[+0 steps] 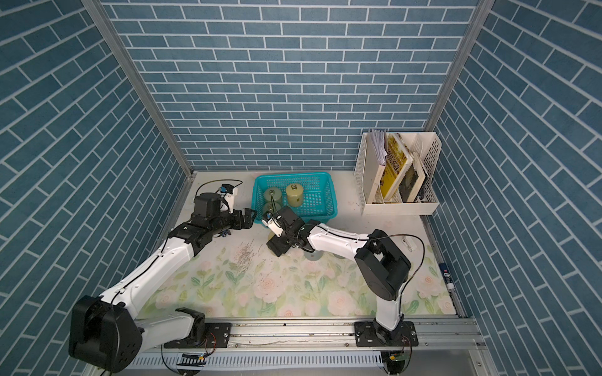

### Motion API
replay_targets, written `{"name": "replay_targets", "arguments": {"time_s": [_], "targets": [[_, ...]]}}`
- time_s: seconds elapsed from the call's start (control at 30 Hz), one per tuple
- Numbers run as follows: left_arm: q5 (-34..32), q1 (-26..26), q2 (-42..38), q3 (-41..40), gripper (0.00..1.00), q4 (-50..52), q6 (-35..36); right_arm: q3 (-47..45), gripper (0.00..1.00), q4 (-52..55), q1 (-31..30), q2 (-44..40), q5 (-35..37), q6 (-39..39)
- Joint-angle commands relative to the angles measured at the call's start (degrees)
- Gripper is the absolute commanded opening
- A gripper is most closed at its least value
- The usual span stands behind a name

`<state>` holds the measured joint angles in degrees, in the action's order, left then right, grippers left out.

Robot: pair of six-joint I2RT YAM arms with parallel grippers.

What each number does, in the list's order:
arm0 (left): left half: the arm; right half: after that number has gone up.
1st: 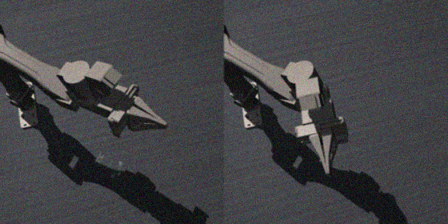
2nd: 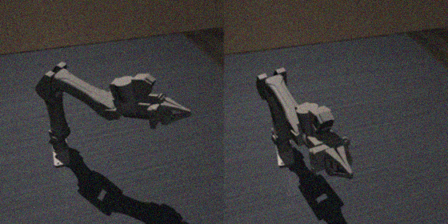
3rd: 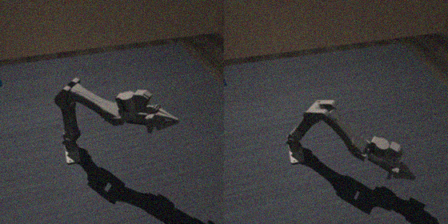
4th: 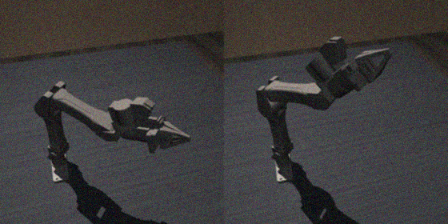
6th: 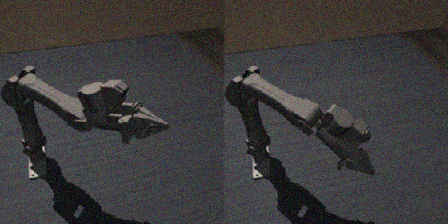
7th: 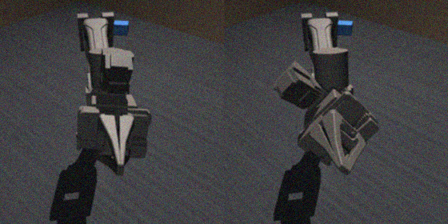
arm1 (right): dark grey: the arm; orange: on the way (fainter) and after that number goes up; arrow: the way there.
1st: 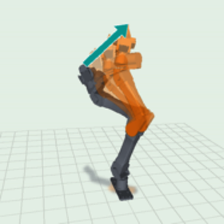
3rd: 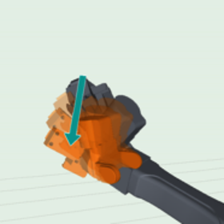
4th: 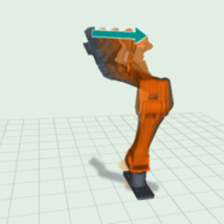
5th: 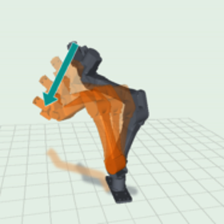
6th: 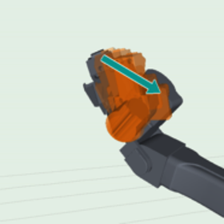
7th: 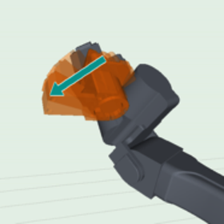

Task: Take the tea canister out of the basket
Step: Place the tea canister at the center of the board.

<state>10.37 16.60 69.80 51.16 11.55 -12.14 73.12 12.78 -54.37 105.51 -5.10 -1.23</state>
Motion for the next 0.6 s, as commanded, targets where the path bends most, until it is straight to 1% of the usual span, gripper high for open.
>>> {"name": "replay_targets", "arguments": {"time_s": [0.0,0.03,0.13,0.2,0.3,0.37,0.5,0.57], "targets": [[-1.2,0.4,-0.3,-0.1,1.0,-1.0,-0.2,2.8,0.0,-3.4,-0.1,0.5,0.4,-1.4],[-1.3,0.4,-0.2,0.0,1.0,-1.0,-0.2,3.0,0.0,-3.0,-0.2,0.9,1.7,-1.4],[-1.3,0.5,0.2,0.3,1.0,-0.9,-0.3,3.6,0.02,-2.1,-0.2,1.5,1.8,-1.6],[-1.4,0.6,0.5,0.7,1.0,-0.7,-0.3,3.9,0.06,-1.8,-0.2,1.7,1.8,-1.5],[-2.3,0.8,0.7,1.0,1.0,-0.3,0.0,4.2,0.15,-1.5,-0.2,2.0,2.0,-1.5],[-2.5,0.9,0.6,0.9,1.0,-0.2,0.1,4.6,0.28,-1.1,-0.2,2.4,2.2,-1.5],[-2.5,1.0,0.3,0.8,1.0,-0.1,0.2,4.9,0.48,-0.7,-0.3,2.9,2.2,-1.4],[-2.5,1.0,0.2,0.9,1.0,-0.2,0.1,4.9,0.6,-0.6,-0.4,3.1,2.3,-1.4]]}}
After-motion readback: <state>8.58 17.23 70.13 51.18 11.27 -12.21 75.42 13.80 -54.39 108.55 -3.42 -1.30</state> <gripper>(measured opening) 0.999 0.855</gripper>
